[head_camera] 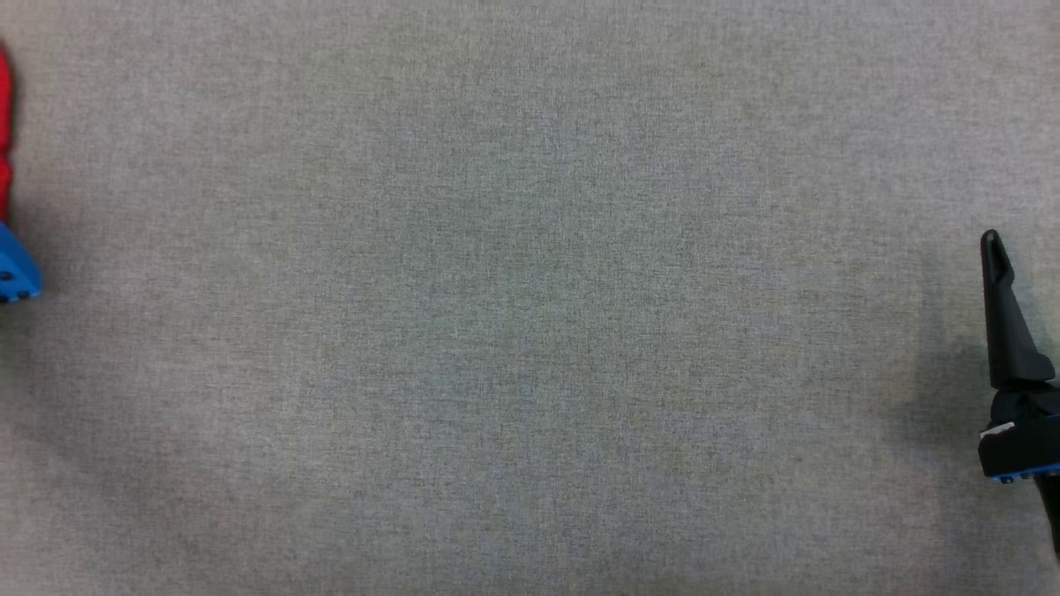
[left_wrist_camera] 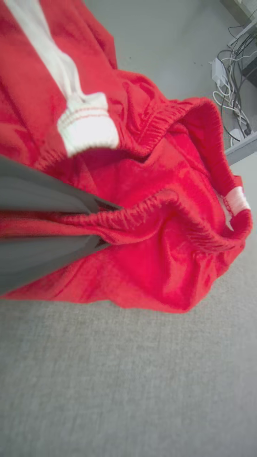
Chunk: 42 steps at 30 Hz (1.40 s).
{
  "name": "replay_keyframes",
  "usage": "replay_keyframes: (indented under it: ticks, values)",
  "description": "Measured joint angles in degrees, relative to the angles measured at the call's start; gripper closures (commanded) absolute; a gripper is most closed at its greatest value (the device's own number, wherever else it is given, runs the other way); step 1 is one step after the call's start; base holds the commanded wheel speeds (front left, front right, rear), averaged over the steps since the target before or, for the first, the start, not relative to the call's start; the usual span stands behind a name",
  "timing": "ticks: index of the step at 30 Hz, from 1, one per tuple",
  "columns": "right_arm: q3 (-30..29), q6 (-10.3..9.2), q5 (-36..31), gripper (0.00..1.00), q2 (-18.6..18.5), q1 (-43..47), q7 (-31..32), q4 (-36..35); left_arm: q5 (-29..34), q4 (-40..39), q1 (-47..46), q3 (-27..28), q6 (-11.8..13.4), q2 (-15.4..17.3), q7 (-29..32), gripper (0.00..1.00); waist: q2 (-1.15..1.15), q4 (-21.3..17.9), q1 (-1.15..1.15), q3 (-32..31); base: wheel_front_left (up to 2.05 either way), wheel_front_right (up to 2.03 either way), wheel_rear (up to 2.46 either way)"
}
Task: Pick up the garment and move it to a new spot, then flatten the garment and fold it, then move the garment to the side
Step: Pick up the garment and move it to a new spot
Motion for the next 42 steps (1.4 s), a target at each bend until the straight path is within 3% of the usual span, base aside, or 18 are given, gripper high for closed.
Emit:
replay_keyframes:
  ticks: [6,15,22,27,34,42]
  values:
    - [1.3,0.00,0.3,0.00,1.5,-0.2,-1.8,2.9,1.7,-4.0,-4.1,-2.2,0.0,1.0,-7.3,1.00,0.00,-0.3,0.00,-3.1,0.00,0.00,0.00]
    - [4.3,0.00,1.1,0.00,4.7,-0.2,-5.6,9.9,5.8,-19.0,-8.6,-7.0,-0.1,0.6,-8.6,1.00,0.00,-2.3,-0.01,-10.0,0.00,0.00,0.00]
    - [5.8,0.00,1.8,0.00,7.3,0.6,-8.6,15.1,8.4,-32.9,-10.0,-15.8,-0.4,-4.0,-6.9,1.00,0.00,-6.3,-0.01,-14.8,0.00,0.00,0.00]
    - [6.9,0.00,2.2,0.00,8.7,0.7,-10.4,18.0,6.1,-42.5,-10.9,-21.3,-0.4,-8.5,-2.8,1.00,0.00,-10.4,-0.01,-17.0,0.00,0.00,0.00]
    - [7.6,0.00,2.7,0.00,9.9,0.8,-12.5,21.0,4.4,-50.7,-4.7,-26.1,-0.4,-11.9,1.3,1.00,0.01,-15.3,-0.01,-19.3,0.00,0.00,0.00]
    - [8.5,0.00,3.1,0.00,10.6,0.9,-13.8,23.5,0.5,-49.6,11.1,-29.5,1.8,-15.2,1.5,1.00,0.00,-17.5,-0.01,-21.0,0.00,0.00,0.00]
